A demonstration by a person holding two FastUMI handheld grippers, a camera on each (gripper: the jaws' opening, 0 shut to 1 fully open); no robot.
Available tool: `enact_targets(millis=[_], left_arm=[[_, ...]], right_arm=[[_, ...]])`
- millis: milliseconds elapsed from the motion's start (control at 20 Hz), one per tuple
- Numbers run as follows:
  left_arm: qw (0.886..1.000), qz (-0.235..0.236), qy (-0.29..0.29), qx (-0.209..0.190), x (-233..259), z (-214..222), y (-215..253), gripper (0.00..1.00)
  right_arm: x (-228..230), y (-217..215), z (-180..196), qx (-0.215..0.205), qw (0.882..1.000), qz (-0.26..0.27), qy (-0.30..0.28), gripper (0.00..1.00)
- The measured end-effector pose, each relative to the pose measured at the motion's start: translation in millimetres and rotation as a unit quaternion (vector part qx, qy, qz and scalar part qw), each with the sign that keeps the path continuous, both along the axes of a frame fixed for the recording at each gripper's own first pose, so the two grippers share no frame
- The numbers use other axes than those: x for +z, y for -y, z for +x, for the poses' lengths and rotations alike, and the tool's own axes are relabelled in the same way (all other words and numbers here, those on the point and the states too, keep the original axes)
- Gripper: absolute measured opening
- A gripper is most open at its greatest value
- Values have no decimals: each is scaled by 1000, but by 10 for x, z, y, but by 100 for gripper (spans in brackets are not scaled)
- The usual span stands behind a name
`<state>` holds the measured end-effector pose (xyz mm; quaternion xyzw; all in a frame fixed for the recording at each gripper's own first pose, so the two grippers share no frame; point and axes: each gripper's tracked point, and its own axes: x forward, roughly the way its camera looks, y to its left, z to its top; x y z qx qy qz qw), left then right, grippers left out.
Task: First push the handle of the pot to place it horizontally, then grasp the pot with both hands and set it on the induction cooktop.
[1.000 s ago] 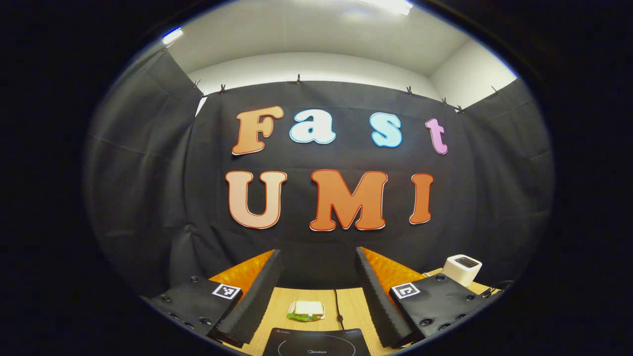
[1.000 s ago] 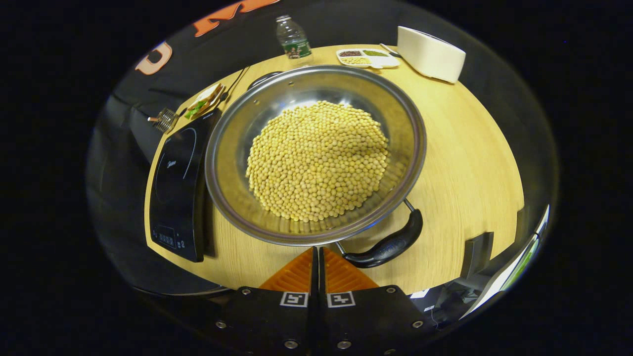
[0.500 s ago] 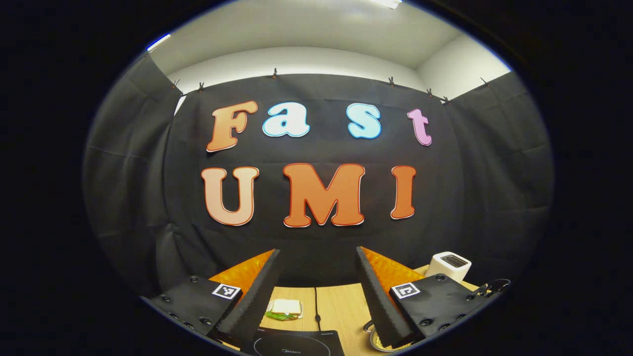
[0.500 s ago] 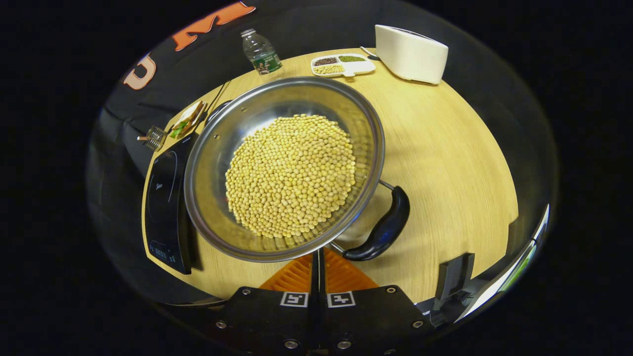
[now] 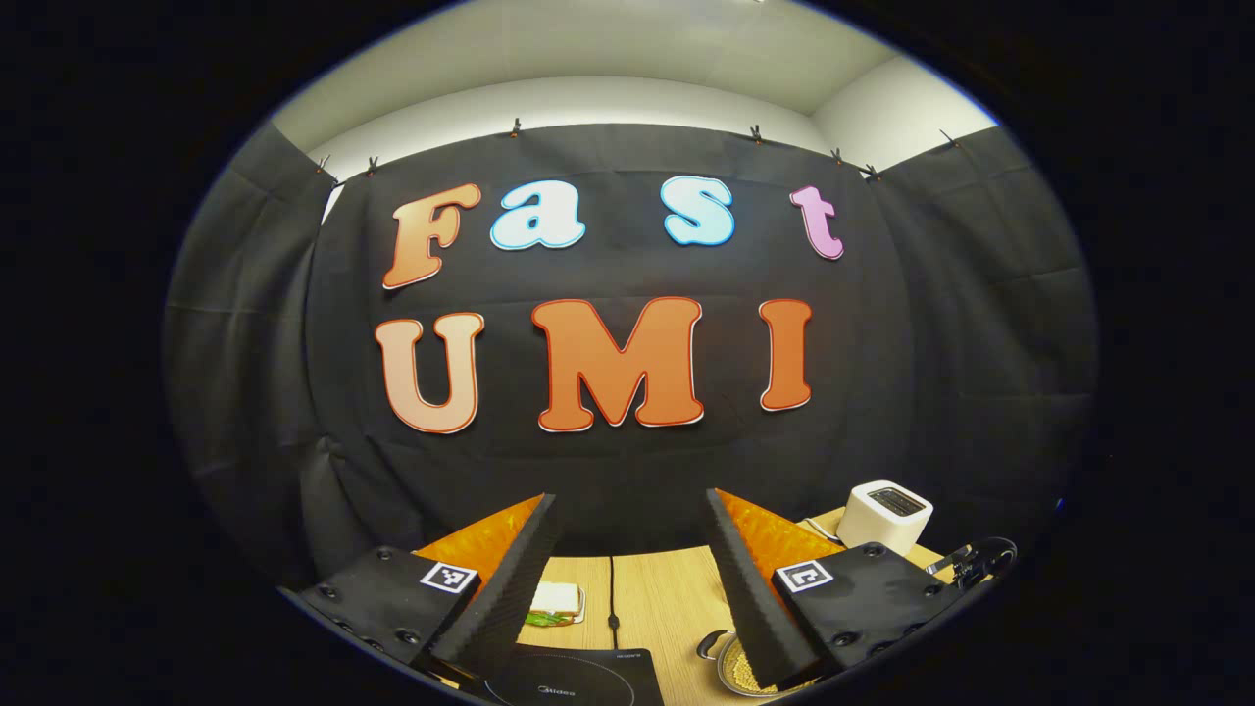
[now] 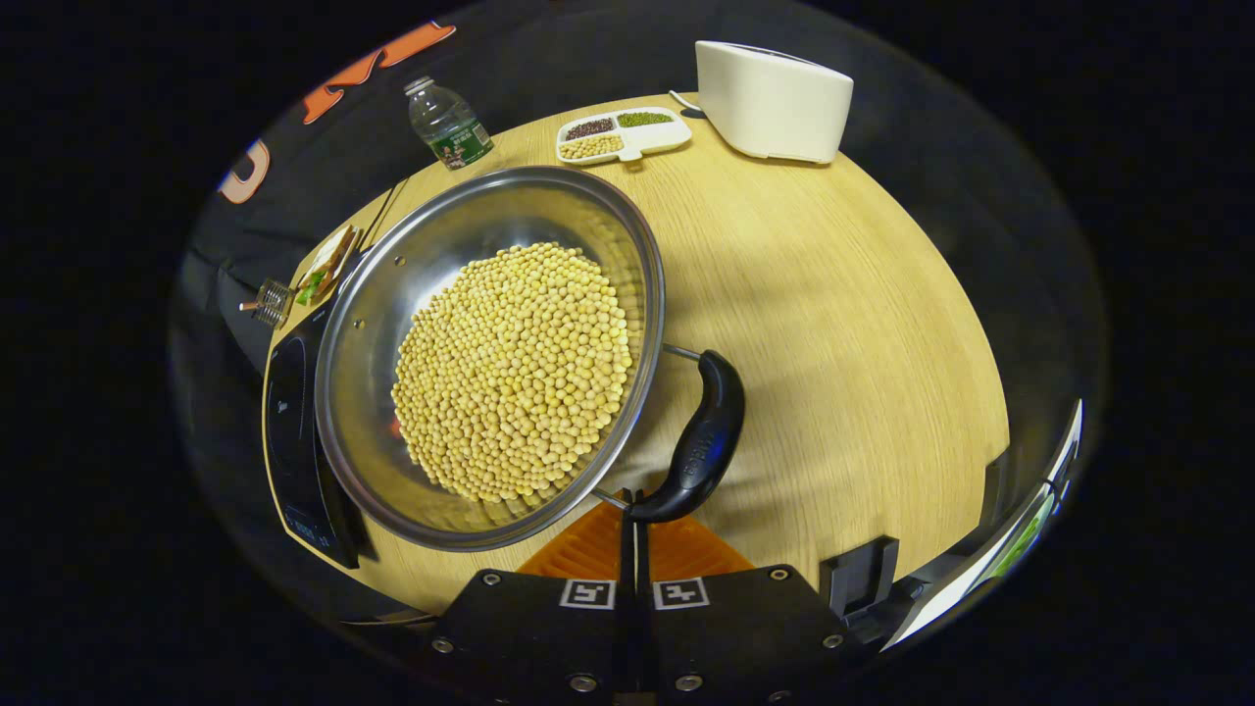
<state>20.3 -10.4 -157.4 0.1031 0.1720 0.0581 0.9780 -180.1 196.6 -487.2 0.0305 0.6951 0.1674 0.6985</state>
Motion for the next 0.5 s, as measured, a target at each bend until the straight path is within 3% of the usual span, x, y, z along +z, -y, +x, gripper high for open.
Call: enact_targets(millis=[500], left_arm=[[999, -8, -42, -13, -324, 93, 257, 94]], right_arm=[[-212, 37, 604, -4, 999, -18, 33, 0]])
